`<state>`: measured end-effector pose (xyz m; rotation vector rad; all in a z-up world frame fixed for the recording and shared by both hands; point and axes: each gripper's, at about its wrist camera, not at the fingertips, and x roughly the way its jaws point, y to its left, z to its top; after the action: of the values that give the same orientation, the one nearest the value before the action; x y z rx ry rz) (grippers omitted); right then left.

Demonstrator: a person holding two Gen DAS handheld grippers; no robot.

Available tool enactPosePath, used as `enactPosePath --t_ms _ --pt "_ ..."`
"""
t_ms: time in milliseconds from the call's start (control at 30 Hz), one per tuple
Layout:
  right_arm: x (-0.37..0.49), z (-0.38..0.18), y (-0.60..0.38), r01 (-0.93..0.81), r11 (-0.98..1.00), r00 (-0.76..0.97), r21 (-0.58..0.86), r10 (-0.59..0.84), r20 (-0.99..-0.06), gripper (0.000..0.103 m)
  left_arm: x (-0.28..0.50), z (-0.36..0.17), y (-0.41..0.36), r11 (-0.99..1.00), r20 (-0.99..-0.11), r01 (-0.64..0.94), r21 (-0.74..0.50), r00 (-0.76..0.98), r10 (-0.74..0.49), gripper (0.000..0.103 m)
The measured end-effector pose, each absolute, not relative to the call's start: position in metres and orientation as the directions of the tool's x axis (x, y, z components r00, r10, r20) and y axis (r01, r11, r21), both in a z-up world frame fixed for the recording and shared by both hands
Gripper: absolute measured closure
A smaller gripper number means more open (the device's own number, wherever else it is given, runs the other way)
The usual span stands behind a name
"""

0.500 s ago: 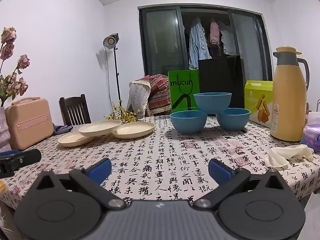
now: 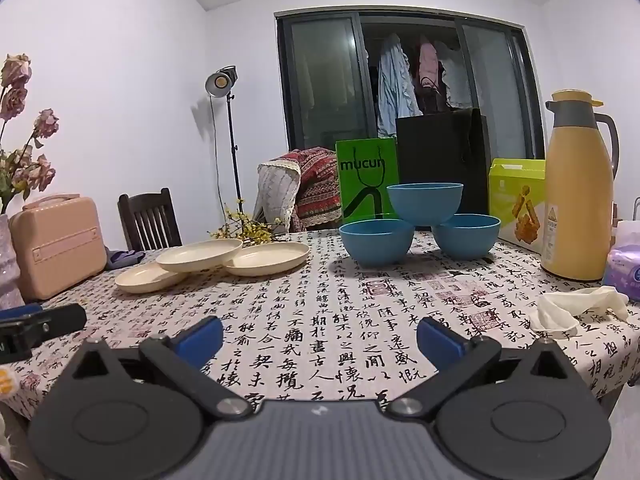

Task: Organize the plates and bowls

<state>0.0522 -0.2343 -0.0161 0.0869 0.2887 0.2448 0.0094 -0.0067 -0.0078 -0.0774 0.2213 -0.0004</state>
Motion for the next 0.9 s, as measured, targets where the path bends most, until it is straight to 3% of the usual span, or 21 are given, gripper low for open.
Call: enactPosePath --t_ms 900 --pt "0.0527 -0.0167 -0.2329 -0.227 0.966 0.93 0.121 0.252 -0.268 0.0 0.0053 -0.0067 -0.0031 0.997 -0.213 -0.007 -0.08 0.977 -0.011 0.0"
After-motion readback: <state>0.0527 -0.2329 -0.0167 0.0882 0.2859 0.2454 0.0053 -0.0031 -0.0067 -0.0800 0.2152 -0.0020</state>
